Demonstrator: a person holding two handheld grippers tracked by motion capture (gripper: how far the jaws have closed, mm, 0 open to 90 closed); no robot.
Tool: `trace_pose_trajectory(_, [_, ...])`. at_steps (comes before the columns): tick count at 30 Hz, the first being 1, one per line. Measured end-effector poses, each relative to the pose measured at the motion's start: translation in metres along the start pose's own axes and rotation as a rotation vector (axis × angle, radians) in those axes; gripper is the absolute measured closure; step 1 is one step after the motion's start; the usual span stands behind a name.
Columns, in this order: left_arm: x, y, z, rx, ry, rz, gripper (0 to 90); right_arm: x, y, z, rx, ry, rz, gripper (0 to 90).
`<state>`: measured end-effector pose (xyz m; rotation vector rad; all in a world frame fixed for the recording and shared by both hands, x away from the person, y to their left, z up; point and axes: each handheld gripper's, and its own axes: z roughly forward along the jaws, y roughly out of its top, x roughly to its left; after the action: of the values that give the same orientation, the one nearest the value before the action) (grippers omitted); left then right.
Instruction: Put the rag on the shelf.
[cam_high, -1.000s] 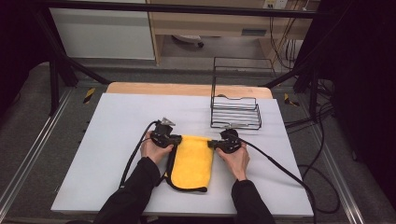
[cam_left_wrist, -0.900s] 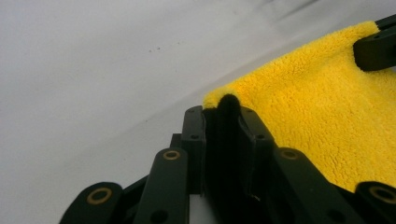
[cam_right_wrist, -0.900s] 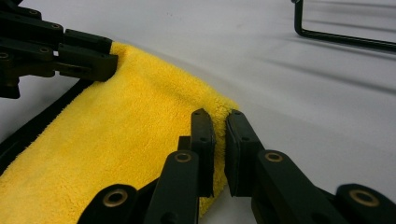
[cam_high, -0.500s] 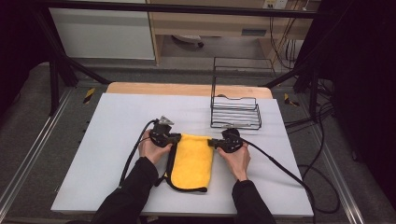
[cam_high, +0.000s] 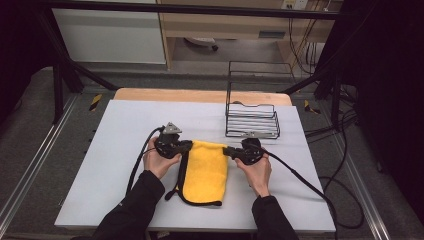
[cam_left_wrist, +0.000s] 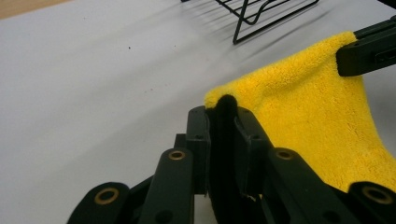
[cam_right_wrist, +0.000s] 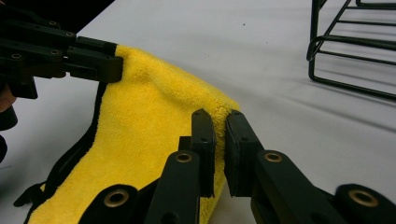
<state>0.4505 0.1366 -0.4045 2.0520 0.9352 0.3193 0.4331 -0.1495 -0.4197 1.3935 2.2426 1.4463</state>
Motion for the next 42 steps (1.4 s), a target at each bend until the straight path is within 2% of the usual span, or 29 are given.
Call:
trace_pose_trajectory(8, [-0.005, 0.002, -0.013, -0.035, 0.002, 0.021, 77.9, 0.009, 0.004, -0.011, -0.027, 0.001, -0.058, 83.9])
trace_pose_trajectory(11, [-0.007, 0.003, -0.019, -0.057, 0.0, 0.012, 77.9, 0.012, 0.006, -0.015, -0.041, 0.002, -0.063, 83.9])
trace_pose_trajectory(23, [-0.015, 0.007, -0.041, -0.127, 0.008, 0.025, 78.0, 0.024, 0.016, -0.029, -0.09, 0.014, -0.102, 83.9])
trace_pose_trajectory(34, [-0.024, 0.019, -0.065, -0.207, 0.026, 0.052, 78.3, 0.037, 0.029, -0.046, -0.174, 0.009, -0.144, 84.4])
trace_pose_trajectory(42, [-0.029, 0.032, -0.078, -0.274, 0.033, 0.052, 78.4, 0.044, 0.042, -0.062, -0.225, 0.004, -0.177, 84.5])
